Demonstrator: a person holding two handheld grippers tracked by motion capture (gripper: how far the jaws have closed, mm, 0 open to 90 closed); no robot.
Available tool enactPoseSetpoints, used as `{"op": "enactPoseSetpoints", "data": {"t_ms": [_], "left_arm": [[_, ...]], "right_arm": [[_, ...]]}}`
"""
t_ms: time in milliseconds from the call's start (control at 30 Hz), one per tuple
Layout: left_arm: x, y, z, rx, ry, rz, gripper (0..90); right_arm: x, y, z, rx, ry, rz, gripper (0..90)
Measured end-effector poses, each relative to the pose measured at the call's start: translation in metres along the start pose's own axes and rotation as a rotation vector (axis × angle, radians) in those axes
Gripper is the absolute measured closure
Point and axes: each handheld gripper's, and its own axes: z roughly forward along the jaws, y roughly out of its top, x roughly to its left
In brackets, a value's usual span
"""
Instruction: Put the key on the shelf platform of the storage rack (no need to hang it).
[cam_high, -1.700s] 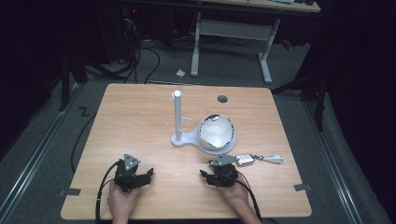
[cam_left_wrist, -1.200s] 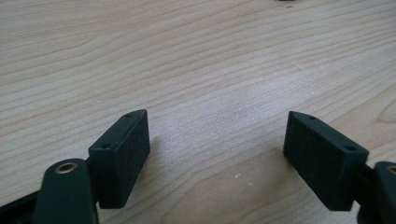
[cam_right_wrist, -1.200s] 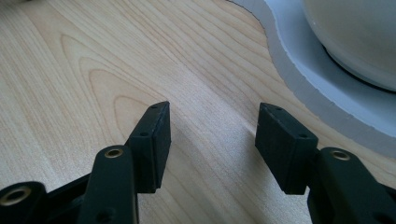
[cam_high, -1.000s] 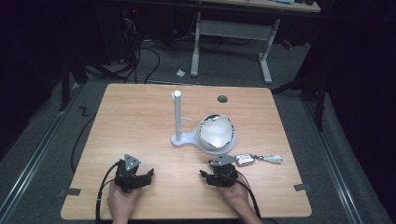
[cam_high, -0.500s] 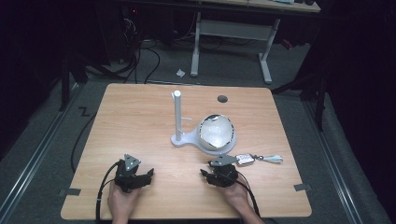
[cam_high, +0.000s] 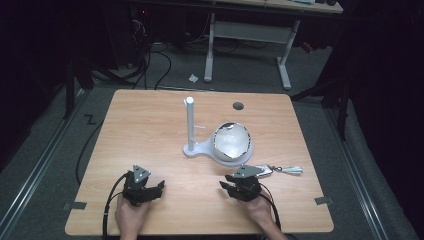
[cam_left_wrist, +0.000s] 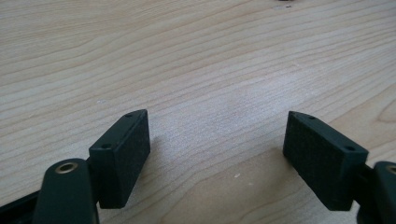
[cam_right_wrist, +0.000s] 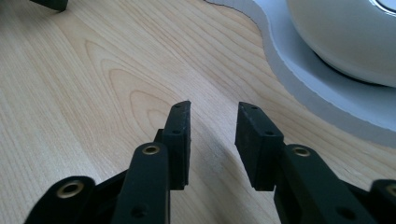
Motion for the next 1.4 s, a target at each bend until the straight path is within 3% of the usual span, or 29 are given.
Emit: {"op": "enactPoseSetpoints", "data": {"t_ms": [167, 333, 767, 1400], "left_arm": [[0.0, 0.0, 0.0, 0.0, 0.0, 0.0, 23.4], [0.0, 0.0, 0.0, 0.001, -0.002, -0.001, 23.5], [0.001, 0.001, 0.0, 0.001, -0.003, -0.005, 23.9], [0.001, 0.0, 0.0, 0.001, -0.002, -0.003, 23.9]], "right_arm": [[-0.007, -0.003, -0.006, -0.002, 0.034, 0.019, 70.9], [-0.013, -0.008, -0.013, -0.004, 0.037, 0.026, 72.0], [-0.032, -0.017, -0.04, -0.037, -0.018, 0.073, 72.4], [-0.081, -0.033, -0.086, -0.082, -0.159, 0.18, 72.0]]}}
